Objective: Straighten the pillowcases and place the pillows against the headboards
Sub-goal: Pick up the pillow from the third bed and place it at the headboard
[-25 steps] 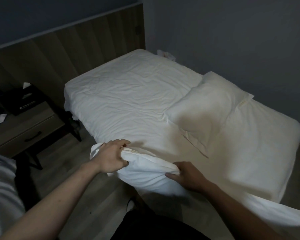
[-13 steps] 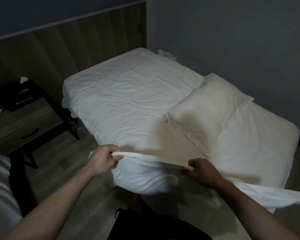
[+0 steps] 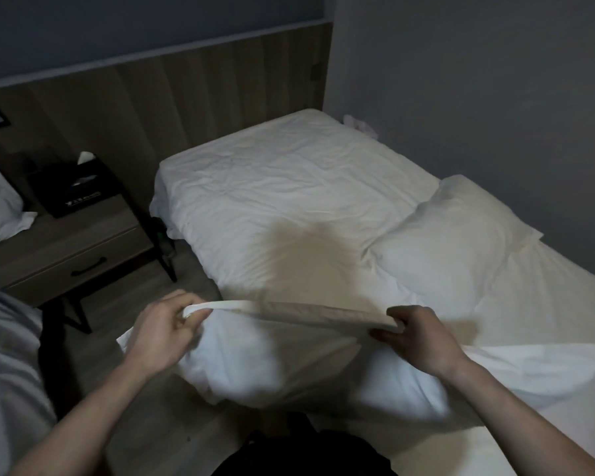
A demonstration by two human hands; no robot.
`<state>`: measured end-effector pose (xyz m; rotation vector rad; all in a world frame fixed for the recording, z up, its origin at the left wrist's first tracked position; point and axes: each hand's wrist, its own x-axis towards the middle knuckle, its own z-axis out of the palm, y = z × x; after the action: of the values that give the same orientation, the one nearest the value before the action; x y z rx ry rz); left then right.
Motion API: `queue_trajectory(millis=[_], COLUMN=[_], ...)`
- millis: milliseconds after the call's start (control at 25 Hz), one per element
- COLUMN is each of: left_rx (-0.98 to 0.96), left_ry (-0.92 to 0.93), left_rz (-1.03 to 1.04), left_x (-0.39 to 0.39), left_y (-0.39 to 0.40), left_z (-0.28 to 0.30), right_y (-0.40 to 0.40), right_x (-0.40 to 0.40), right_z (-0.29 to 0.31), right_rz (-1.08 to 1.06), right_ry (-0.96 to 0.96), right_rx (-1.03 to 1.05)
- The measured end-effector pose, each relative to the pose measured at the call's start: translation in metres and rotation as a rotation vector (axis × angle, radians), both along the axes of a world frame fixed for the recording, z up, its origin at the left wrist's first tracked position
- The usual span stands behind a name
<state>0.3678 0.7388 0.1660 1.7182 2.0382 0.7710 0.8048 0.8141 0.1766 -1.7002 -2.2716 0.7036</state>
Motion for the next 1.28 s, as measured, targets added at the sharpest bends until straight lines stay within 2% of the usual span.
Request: queue_trajectory(millis=[200,440,840,1280], left_rx=[0.123,0.222,0.132,0.060], left_ry=[-0.021,0.010,0.224,0.179], left_rz=[0.097,0.252,0.460,0.589], left_x=[-0.061,-0.120,-0.229,-0.368], left_y=[-0.001,0.033,0.124,0.189], left_z=[0.025,0.048,0.061,0.054], right_y=[0.043,0.127,0.300,0.416], right_x=[-0.074,-0.163,-0.315,-0.498], right_z=[0.016,0.020,0.013,0.013], right_rz=[0.038,0.144,0.314,0.420], right_ry=[0.115,0.114,0.205,0.203], right_rx=[0.041,0.129,0.113,0.124])
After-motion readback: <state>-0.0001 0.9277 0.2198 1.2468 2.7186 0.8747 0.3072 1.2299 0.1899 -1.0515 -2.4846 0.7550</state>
